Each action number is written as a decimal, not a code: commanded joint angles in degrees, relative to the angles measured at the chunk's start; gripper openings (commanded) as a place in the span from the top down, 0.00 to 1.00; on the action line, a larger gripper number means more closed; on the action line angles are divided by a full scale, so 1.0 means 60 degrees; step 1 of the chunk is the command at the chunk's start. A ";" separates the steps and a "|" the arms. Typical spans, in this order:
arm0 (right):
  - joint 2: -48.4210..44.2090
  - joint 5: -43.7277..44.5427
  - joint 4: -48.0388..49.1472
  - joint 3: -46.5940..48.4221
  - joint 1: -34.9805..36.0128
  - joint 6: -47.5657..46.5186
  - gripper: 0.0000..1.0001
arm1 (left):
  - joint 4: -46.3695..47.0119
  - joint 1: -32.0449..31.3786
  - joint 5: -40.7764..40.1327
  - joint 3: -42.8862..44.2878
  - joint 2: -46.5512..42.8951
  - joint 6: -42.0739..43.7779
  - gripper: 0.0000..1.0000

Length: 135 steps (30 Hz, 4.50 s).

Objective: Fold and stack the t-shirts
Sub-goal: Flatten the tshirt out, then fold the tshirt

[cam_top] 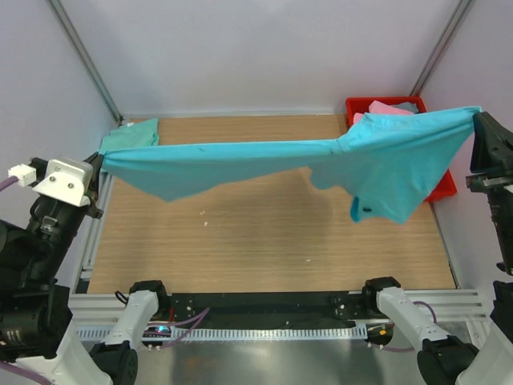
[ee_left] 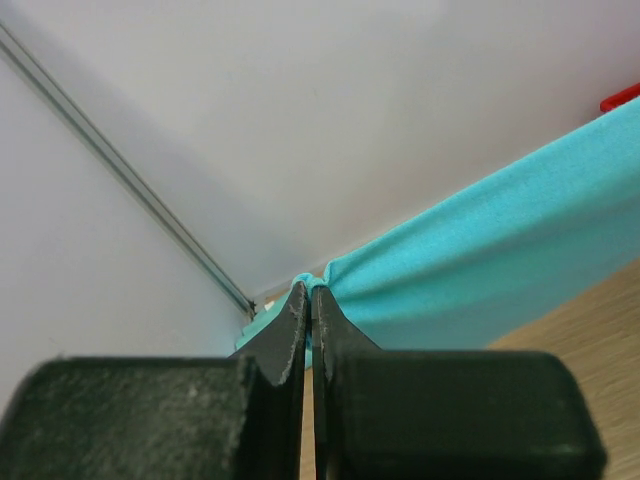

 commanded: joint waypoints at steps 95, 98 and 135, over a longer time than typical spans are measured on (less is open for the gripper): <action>0.9347 -0.0173 0.6096 -0.4045 -0.0040 -0.0561 0.99 | 0.6276 -0.1093 -0.2537 -0.3700 0.9246 0.0198 1.00; 0.8849 -0.0246 0.6183 -0.4689 -0.0054 -0.0532 0.99 | 0.6540 -0.1093 -0.2610 -0.4433 0.8718 0.0183 1.00; 0.6489 -0.1125 0.6243 -0.9144 -0.0039 0.0288 0.99 | 0.6833 -0.0507 -0.2243 -0.7247 0.8100 -0.0124 1.00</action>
